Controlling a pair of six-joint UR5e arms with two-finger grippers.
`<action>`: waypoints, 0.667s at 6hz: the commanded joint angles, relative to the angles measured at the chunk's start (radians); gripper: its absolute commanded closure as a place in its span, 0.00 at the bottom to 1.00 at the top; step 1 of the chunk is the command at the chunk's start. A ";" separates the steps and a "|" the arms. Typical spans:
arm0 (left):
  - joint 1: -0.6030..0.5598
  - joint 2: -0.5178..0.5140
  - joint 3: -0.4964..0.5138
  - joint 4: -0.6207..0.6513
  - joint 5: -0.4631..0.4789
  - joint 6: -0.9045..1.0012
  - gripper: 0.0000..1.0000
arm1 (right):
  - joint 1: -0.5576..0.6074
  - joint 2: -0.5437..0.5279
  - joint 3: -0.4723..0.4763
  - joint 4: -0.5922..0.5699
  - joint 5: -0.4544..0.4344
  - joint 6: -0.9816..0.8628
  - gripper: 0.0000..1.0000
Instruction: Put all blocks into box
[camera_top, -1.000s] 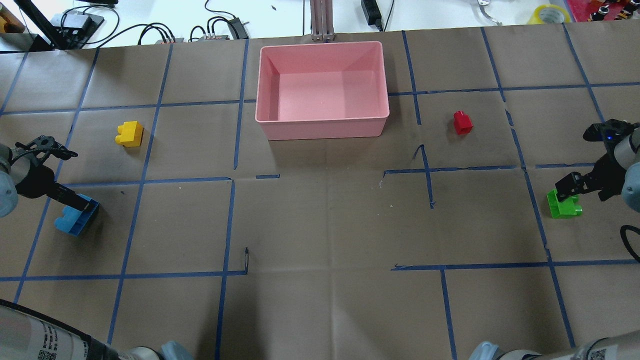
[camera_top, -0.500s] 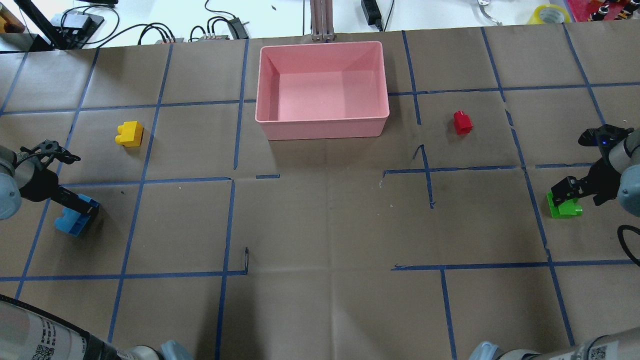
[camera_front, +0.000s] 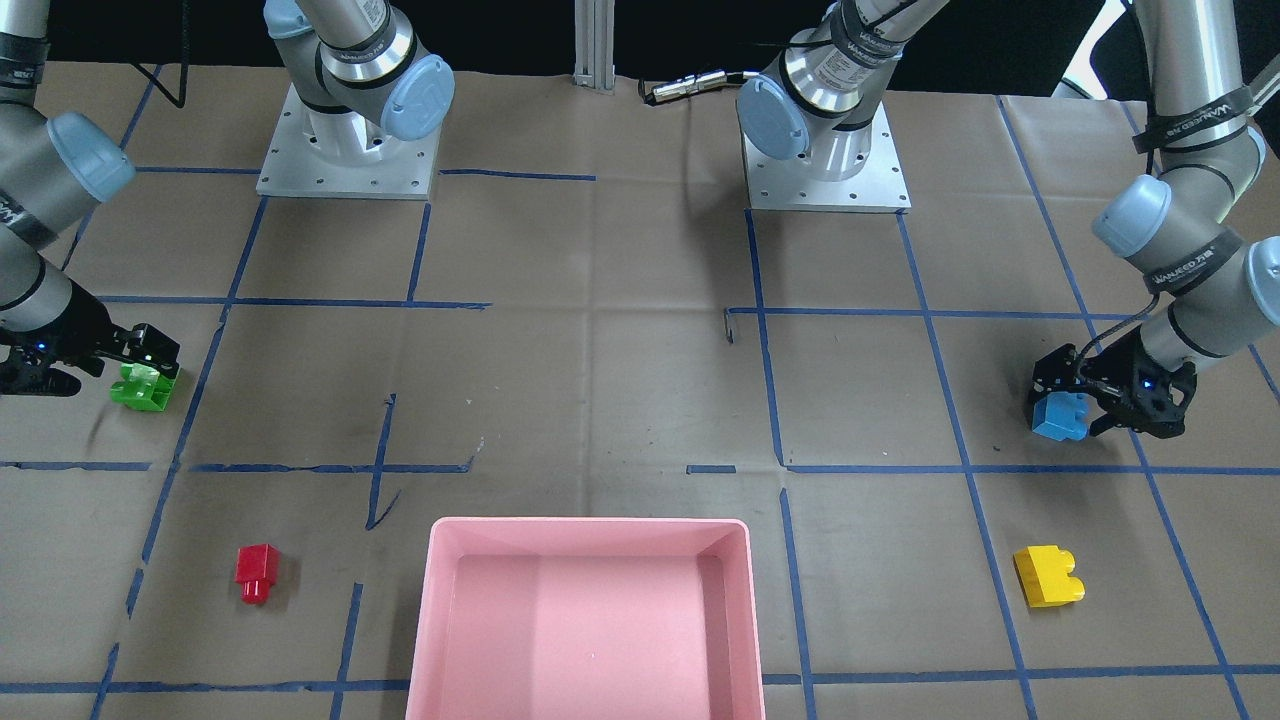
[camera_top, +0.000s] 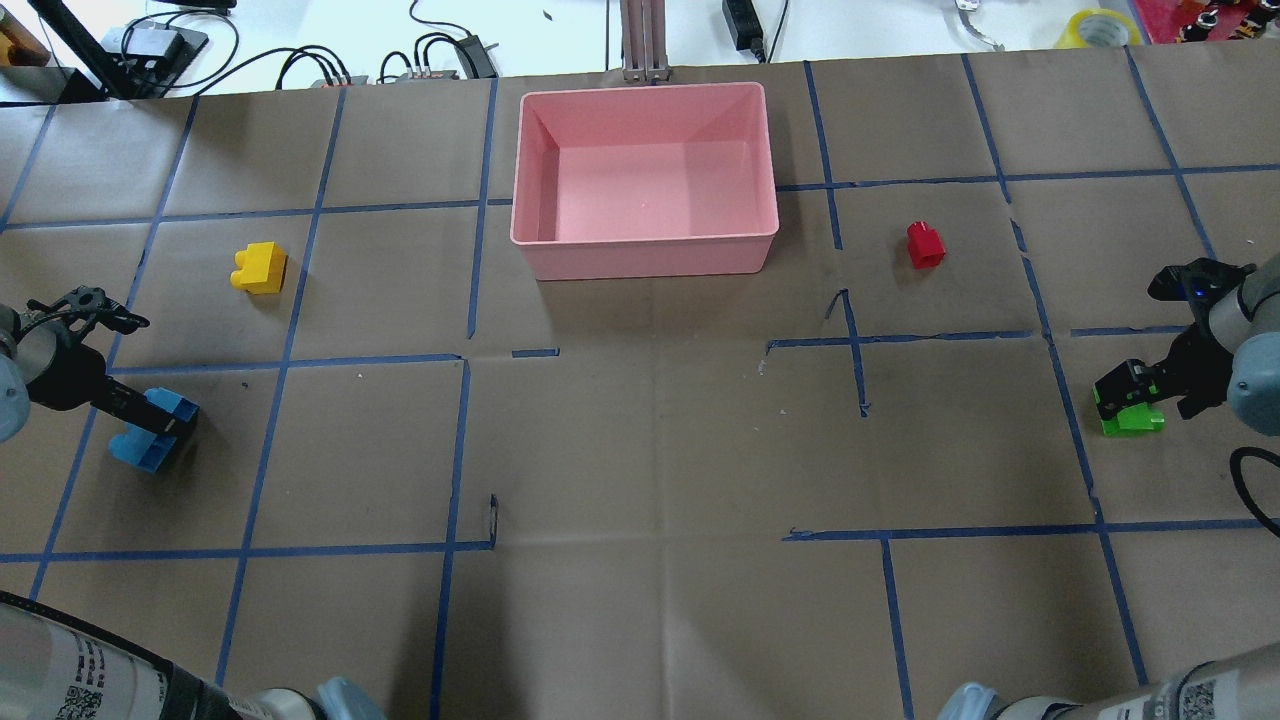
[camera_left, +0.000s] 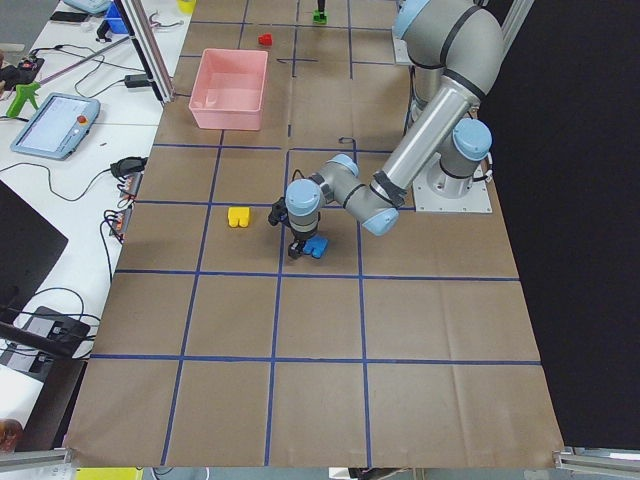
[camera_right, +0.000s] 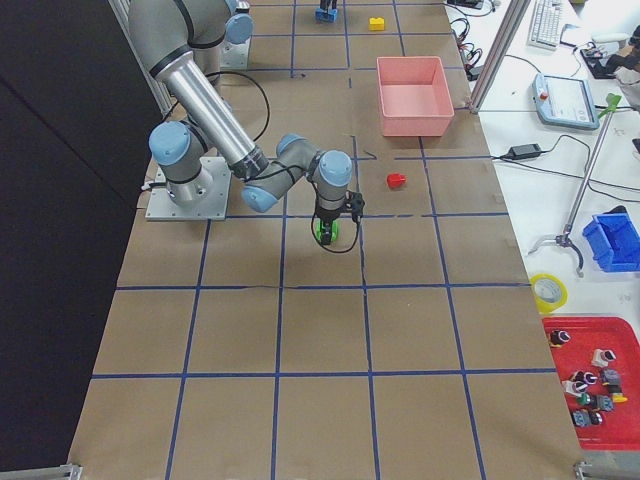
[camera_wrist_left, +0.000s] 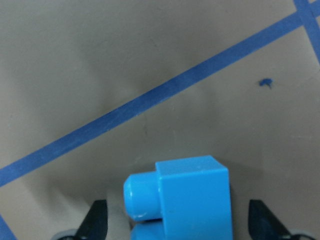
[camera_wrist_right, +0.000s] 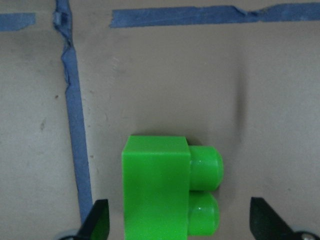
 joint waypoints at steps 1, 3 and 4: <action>-0.001 0.002 0.000 -0.001 0.000 0.000 0.30 | 0.000 0.004 0.000 0.000 0.001 0.001 0.00; -0.002 0.012 0.003 -0.007 0.004 -0.001 0.65 | 0.000 0.012 0.000 0.002 0.001 0.004 0.00; -0.007 0.031 0.023 -0.011 0.007 -0.004 0.83 | 0.001 0.012 0.000 0.000 0.004 0.004 0.02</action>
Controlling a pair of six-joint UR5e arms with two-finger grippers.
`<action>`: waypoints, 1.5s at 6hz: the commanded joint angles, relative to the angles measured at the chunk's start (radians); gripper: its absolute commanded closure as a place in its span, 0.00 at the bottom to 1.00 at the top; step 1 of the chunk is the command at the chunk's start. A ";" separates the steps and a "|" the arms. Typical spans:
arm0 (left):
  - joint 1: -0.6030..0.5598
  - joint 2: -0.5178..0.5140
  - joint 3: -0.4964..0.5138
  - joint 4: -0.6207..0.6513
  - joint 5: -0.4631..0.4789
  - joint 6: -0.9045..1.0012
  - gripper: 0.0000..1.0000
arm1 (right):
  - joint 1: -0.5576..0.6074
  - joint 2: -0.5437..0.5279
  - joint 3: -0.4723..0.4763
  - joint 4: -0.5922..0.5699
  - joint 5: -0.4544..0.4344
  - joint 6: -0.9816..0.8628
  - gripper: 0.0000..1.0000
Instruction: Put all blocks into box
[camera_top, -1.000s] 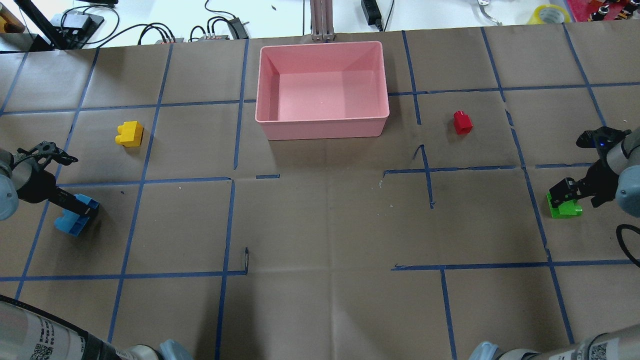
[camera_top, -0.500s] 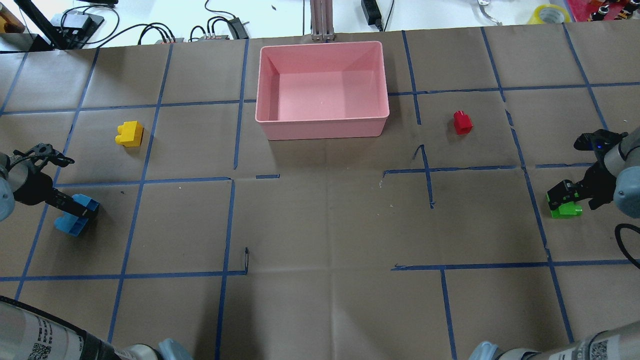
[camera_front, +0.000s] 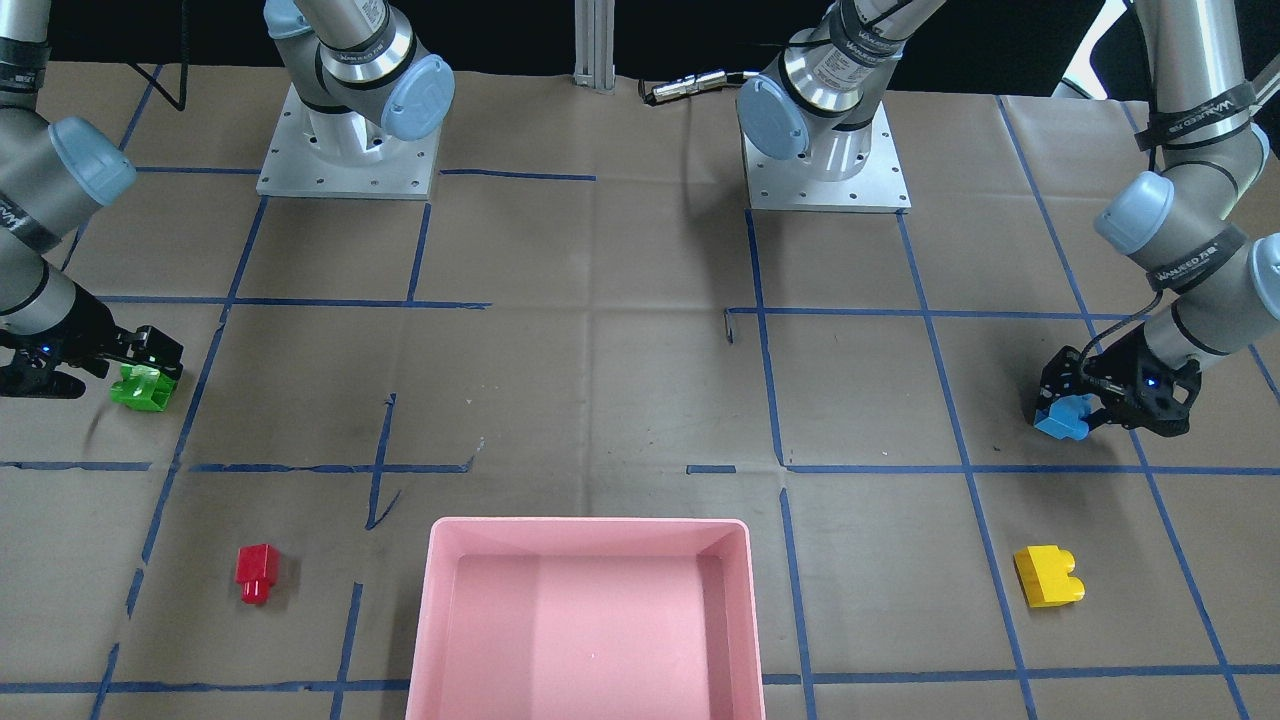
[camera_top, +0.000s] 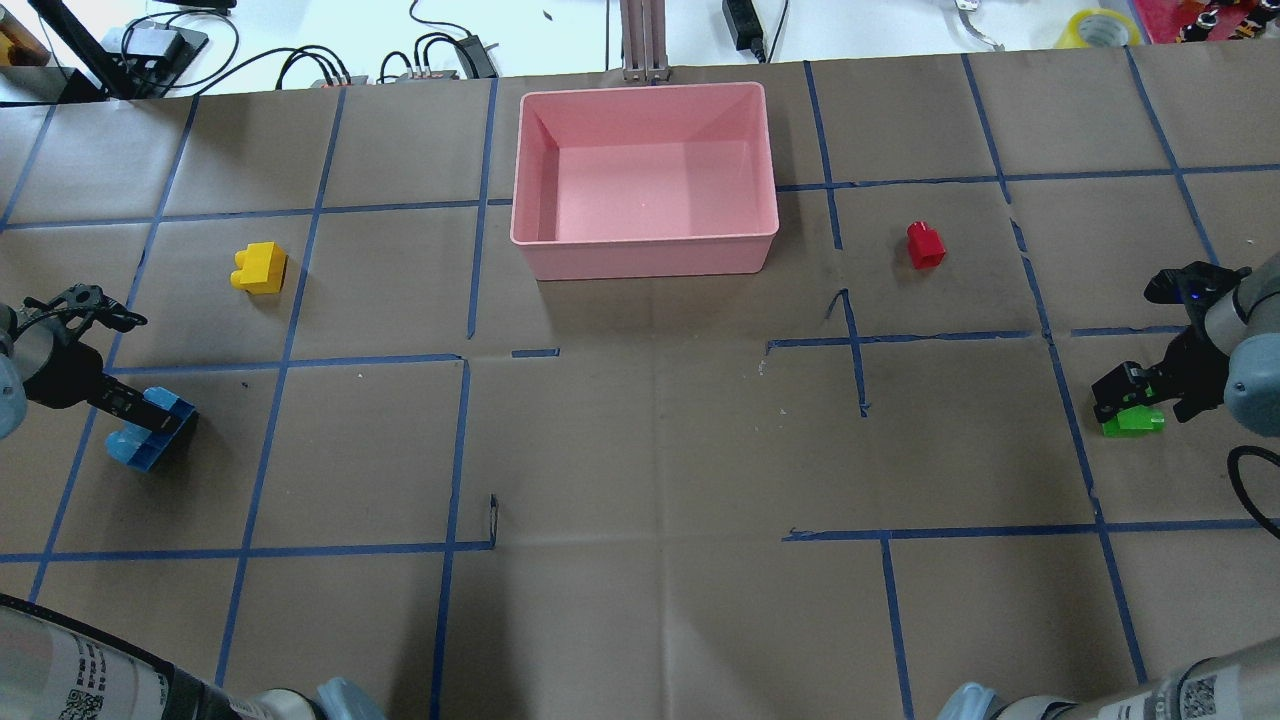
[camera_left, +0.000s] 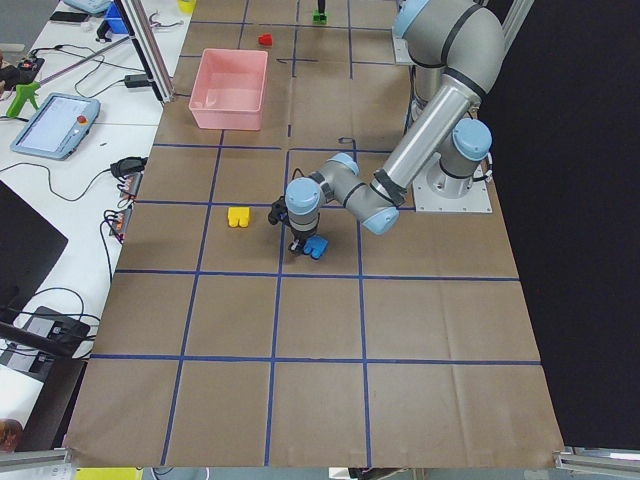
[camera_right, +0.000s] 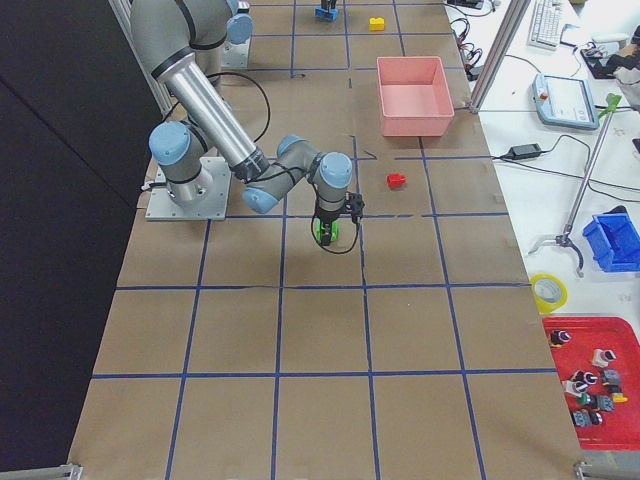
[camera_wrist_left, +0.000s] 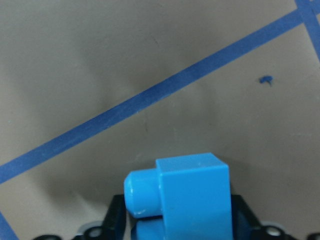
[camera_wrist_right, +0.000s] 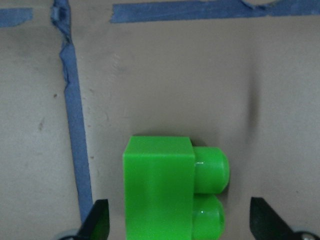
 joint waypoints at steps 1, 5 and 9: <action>-0.014 0.057 0.047 -0.013 0.001 -0.016 0.92 | 0.001 -0.001 0.000 0.002 0.001 0.001 0.15; -0.283 0.105 0.435 -0.412 0.000 -0.500 0.97 | 0.011 -0.021 -0.044 0.019 -0.005 -0.004 0.90; -0.771 -0.040 0.673 -0.406 0.000 -1.343 0.97 | 0.102 -0.079 -0.287 0.297 0.025 0.033 0.92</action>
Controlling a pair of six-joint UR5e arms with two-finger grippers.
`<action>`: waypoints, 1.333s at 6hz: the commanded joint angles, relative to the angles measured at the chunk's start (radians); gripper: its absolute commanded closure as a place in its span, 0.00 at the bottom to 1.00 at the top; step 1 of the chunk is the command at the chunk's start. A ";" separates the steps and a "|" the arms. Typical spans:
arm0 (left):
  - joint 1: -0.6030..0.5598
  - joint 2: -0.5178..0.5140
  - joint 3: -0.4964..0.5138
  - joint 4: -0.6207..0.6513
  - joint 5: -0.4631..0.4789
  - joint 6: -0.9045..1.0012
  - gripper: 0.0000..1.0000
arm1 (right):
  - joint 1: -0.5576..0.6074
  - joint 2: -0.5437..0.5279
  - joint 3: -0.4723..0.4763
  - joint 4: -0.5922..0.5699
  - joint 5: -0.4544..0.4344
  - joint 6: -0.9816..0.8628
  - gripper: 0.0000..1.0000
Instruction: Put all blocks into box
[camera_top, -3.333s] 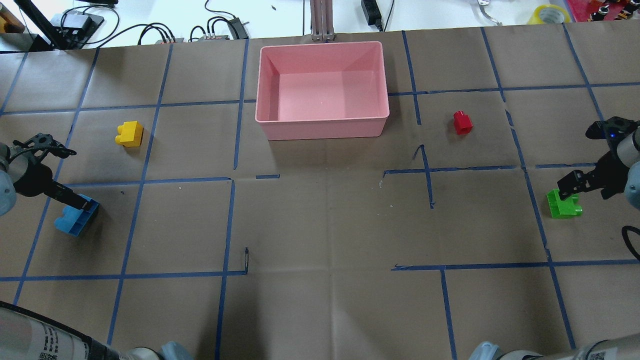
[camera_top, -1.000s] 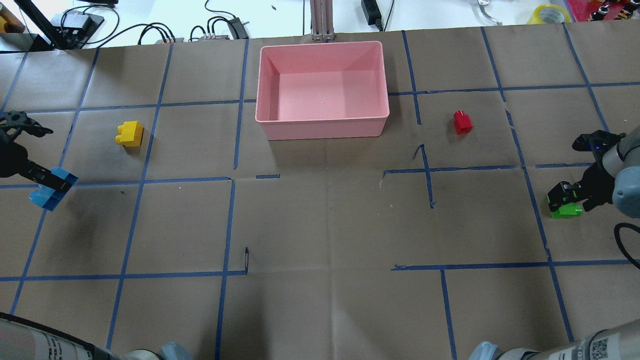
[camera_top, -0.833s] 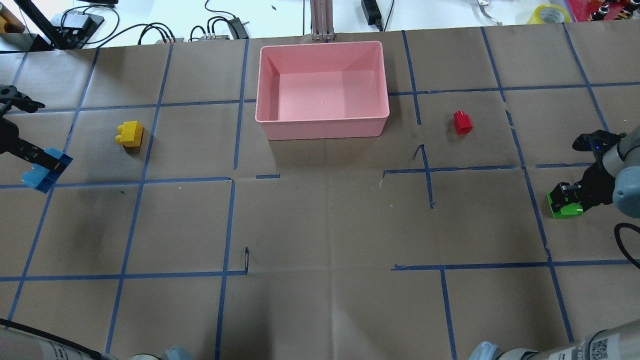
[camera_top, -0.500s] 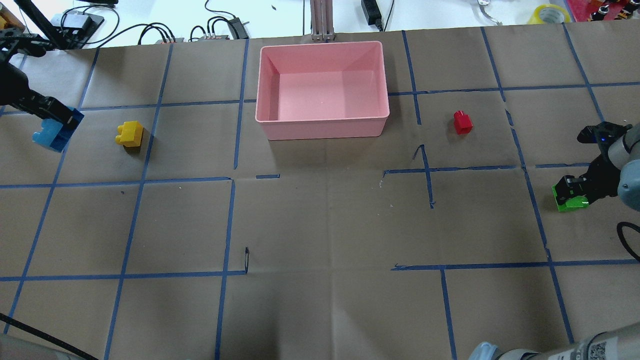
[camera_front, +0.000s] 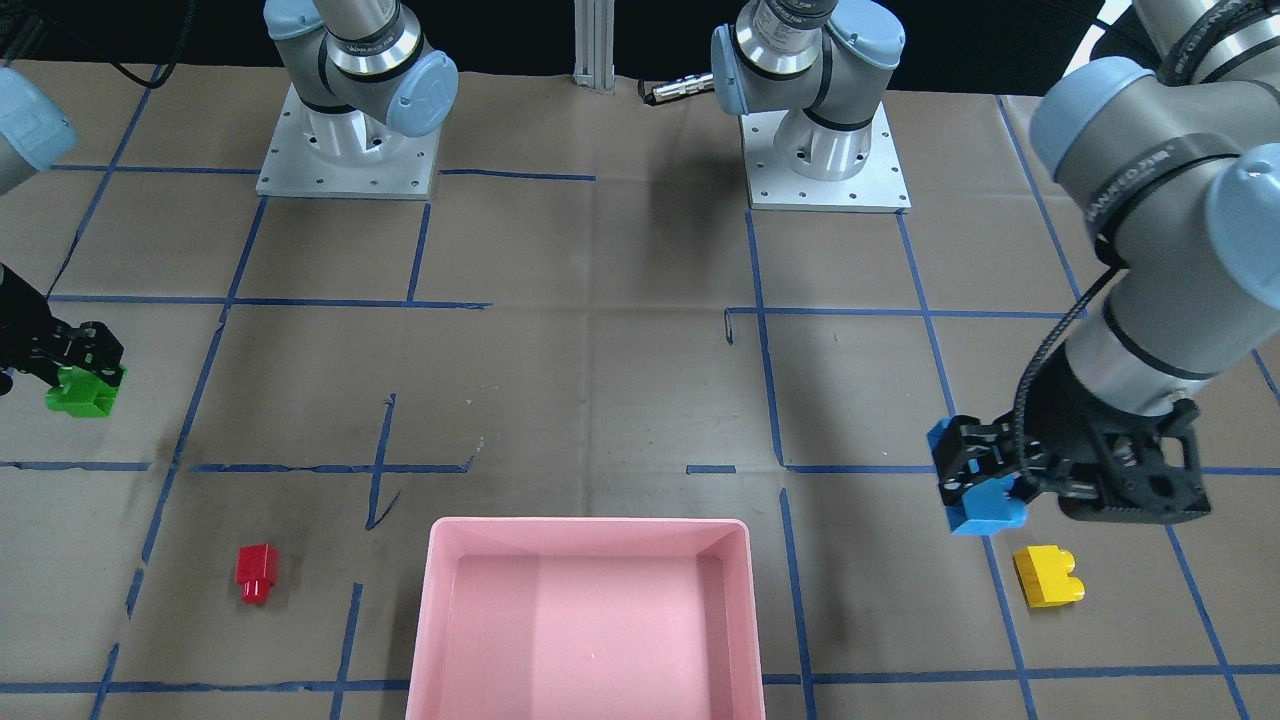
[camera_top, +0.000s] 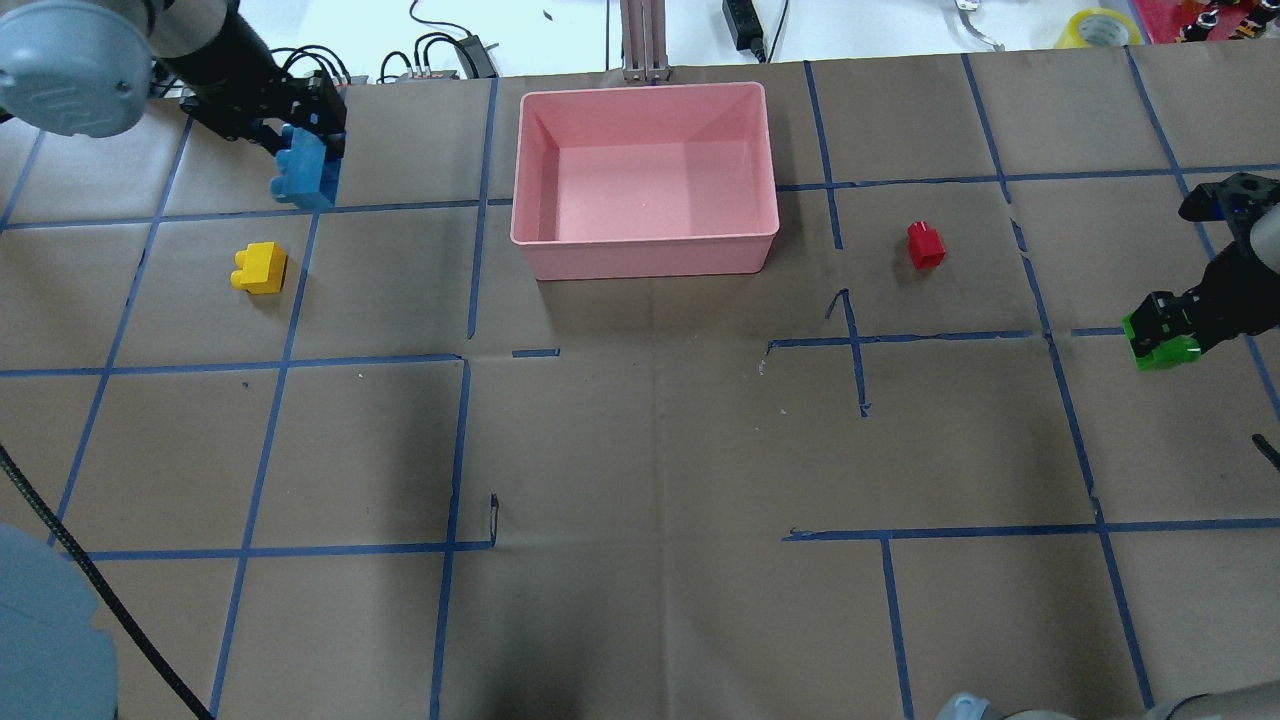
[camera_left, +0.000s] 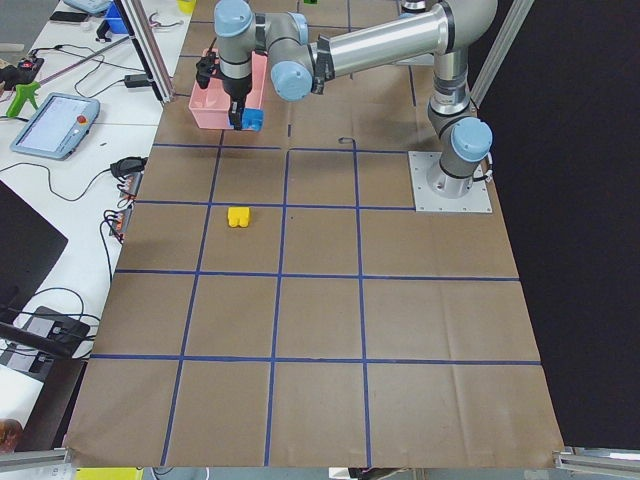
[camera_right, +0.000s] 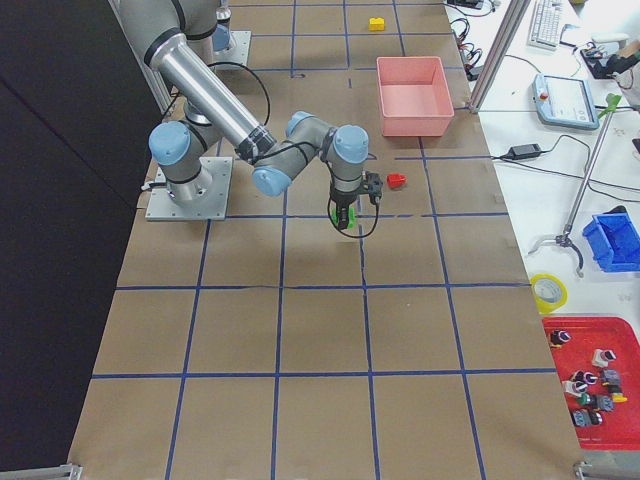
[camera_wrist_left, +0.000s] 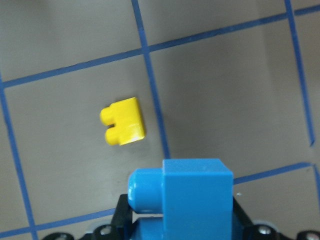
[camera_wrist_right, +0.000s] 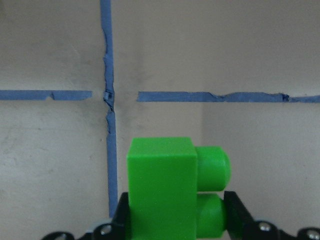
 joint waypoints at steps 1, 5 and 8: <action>-0.229 -0.136 0.172 -0.002 0.000 -0.346 0.97 | 0.063 -0.001 -0.169 0.160 0.044 0.136 0.92; -0.316 -0.403 0.320 0.127 0.042 -0.428 0.93 | 0.222 0.073 -0.420 0.228 0.127 0.333 0.93; -0.315 -0.384 0.331 0.126 0.082 -0.410 0.06 | 0.389 0.169 -0.568 0.260 0.170 0.620 0.92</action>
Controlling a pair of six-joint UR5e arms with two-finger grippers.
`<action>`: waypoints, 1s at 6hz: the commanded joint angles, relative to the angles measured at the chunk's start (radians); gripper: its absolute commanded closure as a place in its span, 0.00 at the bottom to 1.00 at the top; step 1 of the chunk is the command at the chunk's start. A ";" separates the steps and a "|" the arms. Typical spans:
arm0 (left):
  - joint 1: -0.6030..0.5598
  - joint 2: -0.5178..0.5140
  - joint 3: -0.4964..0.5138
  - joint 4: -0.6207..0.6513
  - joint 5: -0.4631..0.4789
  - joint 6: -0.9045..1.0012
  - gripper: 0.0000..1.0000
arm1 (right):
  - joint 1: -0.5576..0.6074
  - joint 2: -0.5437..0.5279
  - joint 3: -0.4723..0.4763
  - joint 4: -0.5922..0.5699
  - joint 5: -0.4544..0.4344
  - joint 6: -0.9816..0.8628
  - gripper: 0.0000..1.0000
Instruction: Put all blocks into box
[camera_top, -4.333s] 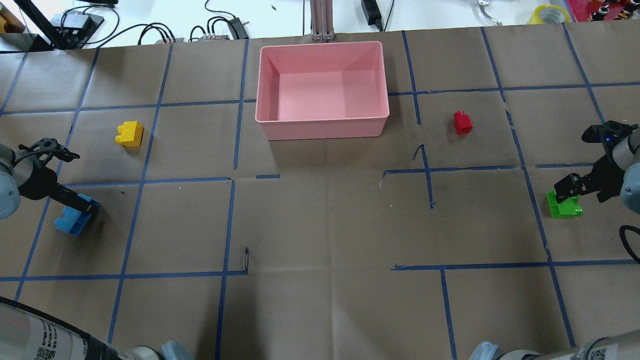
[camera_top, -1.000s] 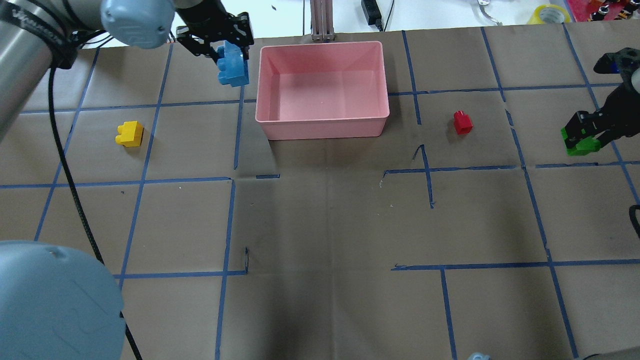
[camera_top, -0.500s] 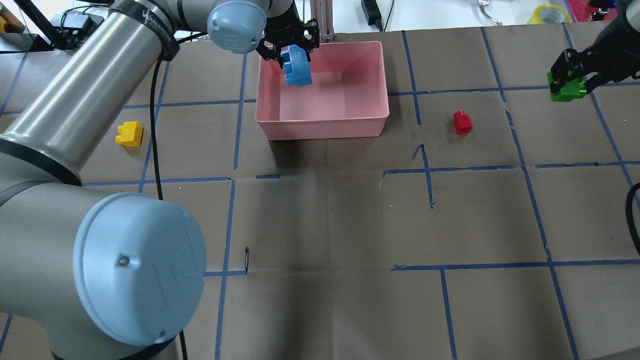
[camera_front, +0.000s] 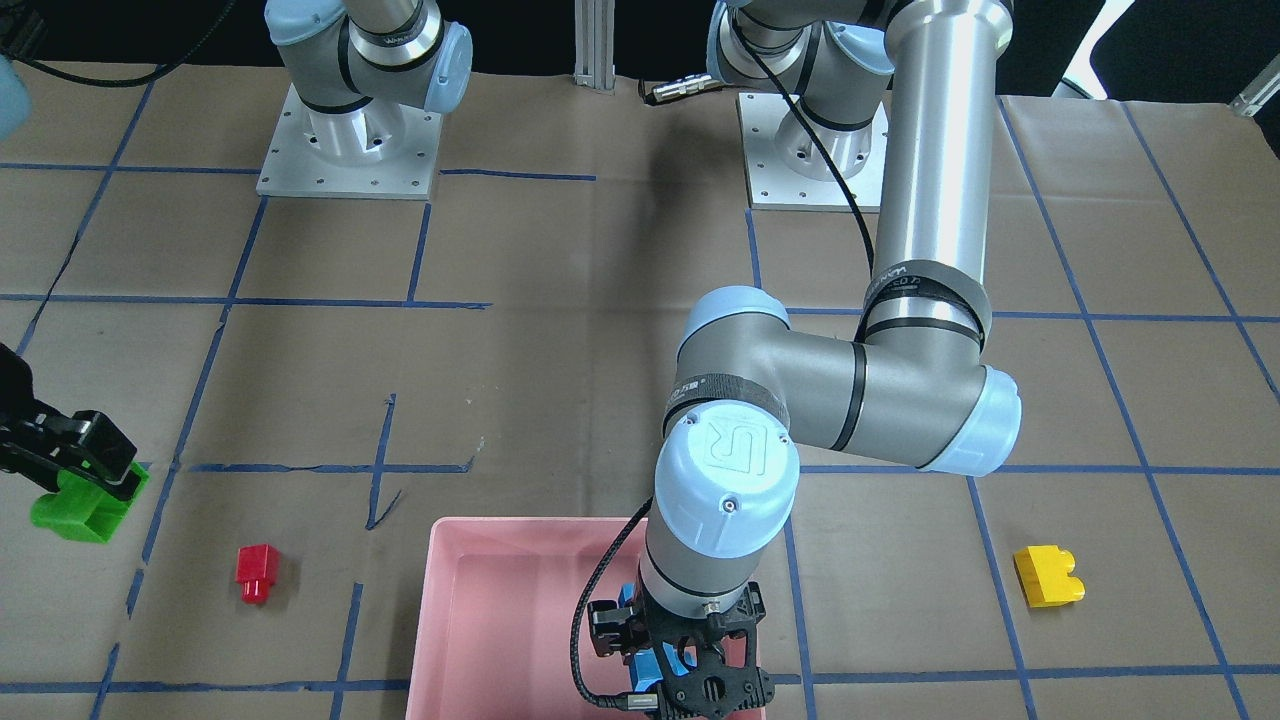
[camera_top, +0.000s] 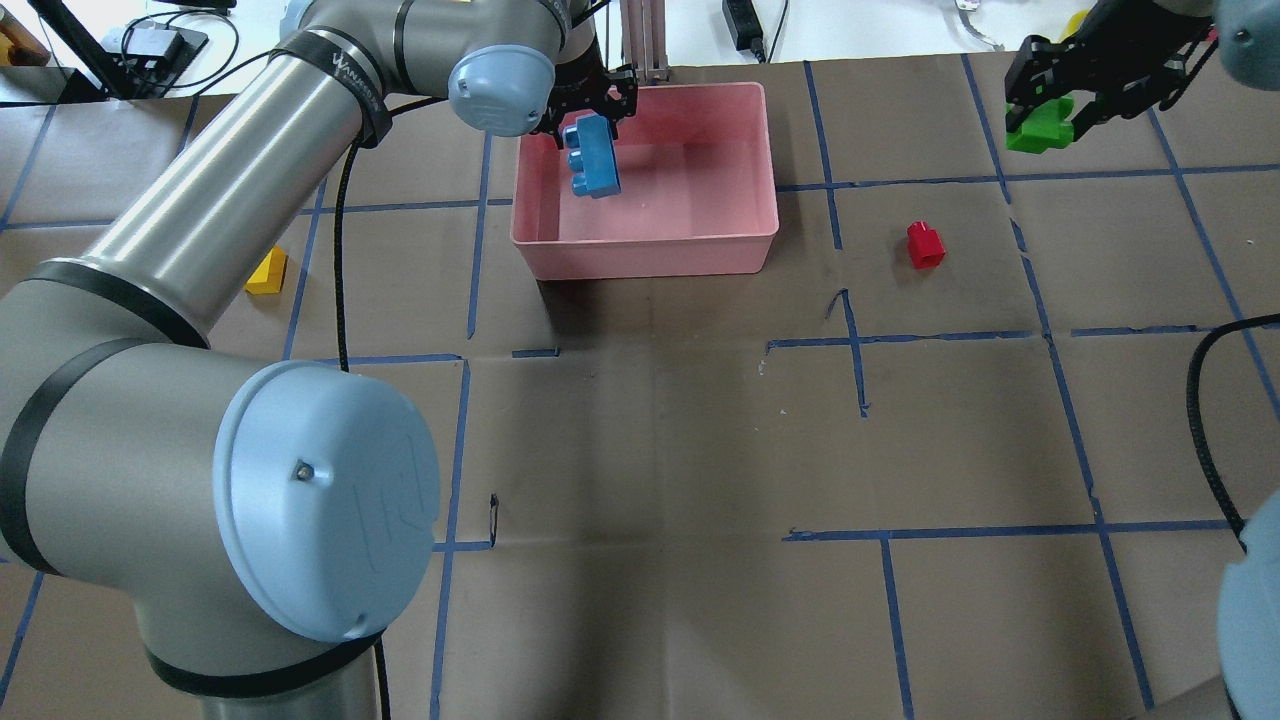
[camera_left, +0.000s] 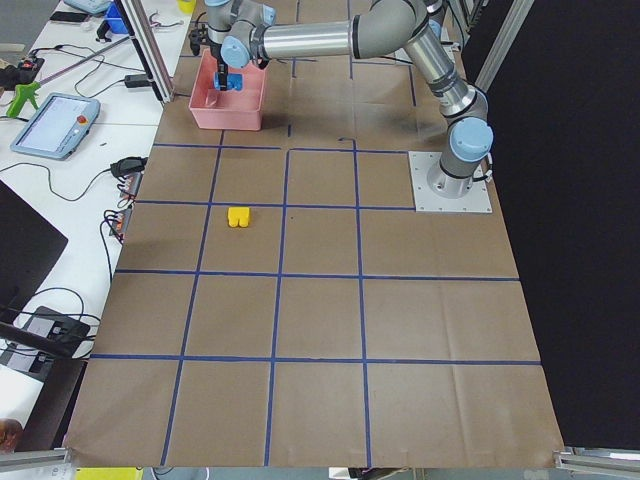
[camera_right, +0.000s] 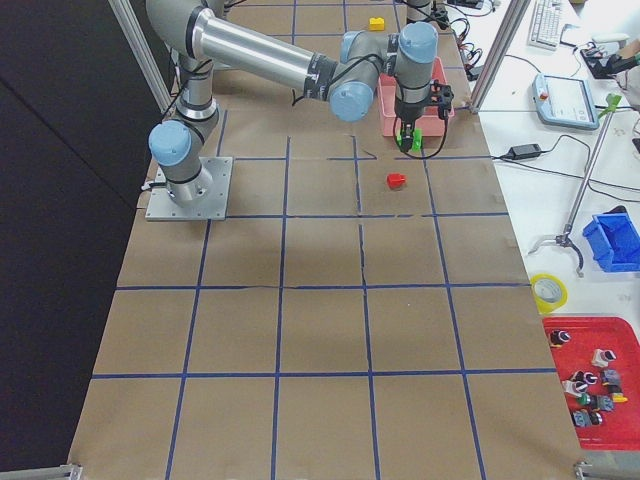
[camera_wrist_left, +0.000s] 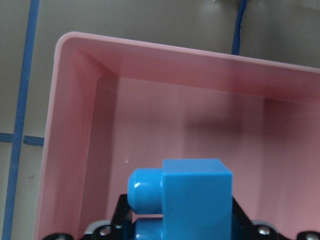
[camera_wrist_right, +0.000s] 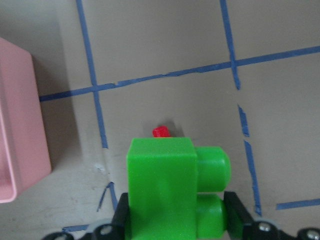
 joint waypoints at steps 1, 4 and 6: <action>0.004 0.044 0.012 -0.021 -0.003 0.003 0.01 | 0.093 0.043 -0.080 0.027 0.028 0.189 0.92; 0.134 0.188 -0.005 -0.191 -0.065 0.133 0.00 | 0.254 0.107 -0.129 0.004 0.116 0.487 0.92; 0.318 0.196 -0.014 -0.245 -0.065 0.346 0.00 | 0.378 0.208 -0.207 -0.020 0.156 0.670 0.91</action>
